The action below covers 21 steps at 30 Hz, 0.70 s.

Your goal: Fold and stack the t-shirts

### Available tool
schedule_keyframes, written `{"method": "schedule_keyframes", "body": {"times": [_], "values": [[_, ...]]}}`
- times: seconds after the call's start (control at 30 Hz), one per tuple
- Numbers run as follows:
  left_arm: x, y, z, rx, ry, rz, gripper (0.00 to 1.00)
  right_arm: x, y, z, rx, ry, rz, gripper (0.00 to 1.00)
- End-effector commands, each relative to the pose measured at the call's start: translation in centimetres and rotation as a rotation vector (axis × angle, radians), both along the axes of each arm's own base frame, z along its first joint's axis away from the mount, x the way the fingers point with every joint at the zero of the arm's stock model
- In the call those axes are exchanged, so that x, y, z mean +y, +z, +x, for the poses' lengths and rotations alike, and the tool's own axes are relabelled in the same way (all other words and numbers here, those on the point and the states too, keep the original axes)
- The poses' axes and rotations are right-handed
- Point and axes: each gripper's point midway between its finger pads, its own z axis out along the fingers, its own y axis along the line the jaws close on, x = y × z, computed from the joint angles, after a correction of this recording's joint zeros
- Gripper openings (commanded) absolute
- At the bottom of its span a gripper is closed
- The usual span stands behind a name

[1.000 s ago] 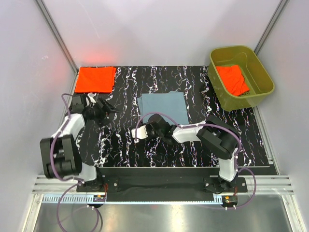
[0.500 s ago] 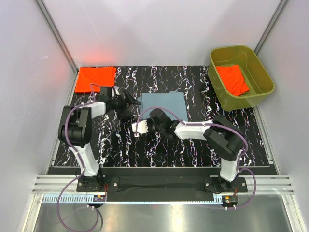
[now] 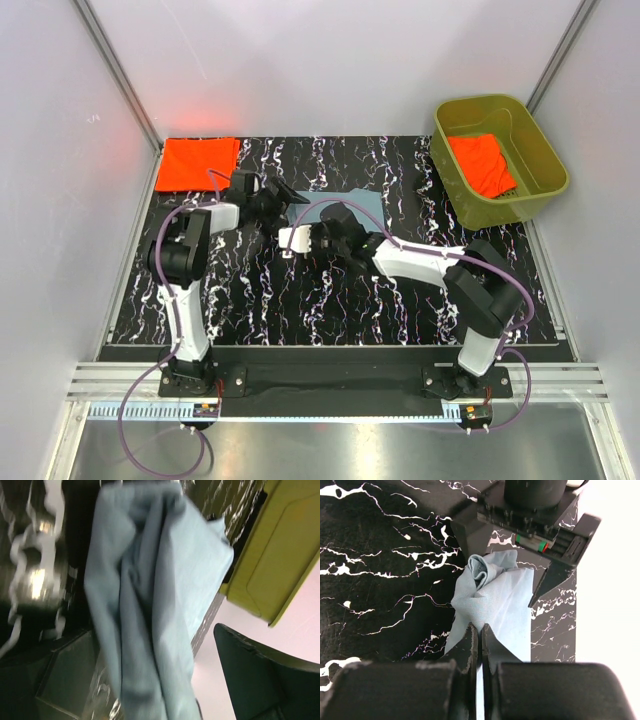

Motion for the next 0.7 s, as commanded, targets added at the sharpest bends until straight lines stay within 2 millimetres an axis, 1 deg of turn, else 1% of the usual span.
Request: {"method": "schedule_keyframes", "body": {"times": [0.0,0.03,0.07,0.1,0.13,0.17,0.2,0.27,0.3,0.33,0.37,0.4,0.43,0.47,0.5,0.53,0.57,0.6,0.63,0.67], "values": [[-1.3,0.2,2.8,-0.018,0.019,-0.019,0.98,0.9,5.3,1.0,-0.046,0.002,0.120,0.00],[-1.5,0.0,3.2,-0.019,0.014,-0.020,0.97,1.0,5.4,0.9,-0.043,0.005,0.124,0.00],[-1.6,-1.2,3.5,-0.002,0.014,-0.015,0.94,1.0,5.4,0.9,-0.037,0.005,0.129,0.00],[-2.0,-0.7,4.4,-0.019,0.009,-0.022,0.92,1.1,5.3,0.9,-0.033,0.002,0.132,0.00],[-2.3,-0.8,4.8,-0.023,0.003,-0.025,0.89,1.1,5.1,0.8,-0.024,-0.001,0.135,0.00],[-2.4,-1.9,5.1,-0.005,-0.002,-0.026,0.85,1.1,5.0,0.9,-0.015,-0.008,0.143,0.00],[-2.7,-1.4,5.7,-0.021,-0.016,-0.028,0.82,1.2,5.1,1.0,-0.012,-0.015,0.147,0.00],[-2.8,-2.0,6.1,-0.023,-0.030,-0.017,0.75,1.3,5.3,0.9,0.020,-0.039,0.182,0.00],[-2.7,-1.7,6.4,-0.042,-0.036,-0.007,0.57,1.4,5.8,0.9,0.033,-0.053,0.203,0.00],[-2.5,-1.7,6.6,-0.055,-0.036,0.000,0.48,1.4,6.3,1.1,0.044,-0.073,0.229,0.08],[-2.4,-1.4,6.8,-0.072,-0.038,0.012,0.39,1.3,6.5,0.9,0.095,-0.119,0.274,0.16],[-2.1,-1.2,7.1,-0.102,-0.053,0.038,0.23,0.9,7.2,1.0,0.109,-0.153,0.299,0.22],[-1.9,-1.1,7.2,-0.117,-0.064,0.059,0.14,0.7,7.5,0.9,0.127,-0.179,0.316,0.41],[-1.9,-1.1,7.3,-0.133,-0.084,0.077,0.06,0.2,7.4,0.6,0.175,-0.227,0.342,0.51],[-1.5,-0.8,7.4,-0.163,-0.124,0.119,0.00,-1.0,8.6,1.0,0.162,-0.308,0.374,0.61],[-1.2,-0.4,7.5,-0.187,-0.144,0.140,0.00,-1.9,8.9,1.0,0.171,-0.363,0.393,0.71],[-1.0,0.6,7.5,-0.221,-0.167,0.159,0.00,-2.9,8.7,0.7,0.203,-0.421,0.398,0.76],[-0.2,0.7,7.2,-0.247,-0.206,0.226,0.00,-4.5,10.3,0.5,0.176,-0.475,0.420,0.77],[0.4,1.2,7.1,-0.266,-0.221,0.262,0.00,-5.6,10.0,0.0,0.183,-0.508,0.411,0.77],[0.9,2.7,6.9,-0.302,-0.234,0.295,0.00,-6.8,9.4,-0.7,0.210,-0.553,0.393,0.79]]}}
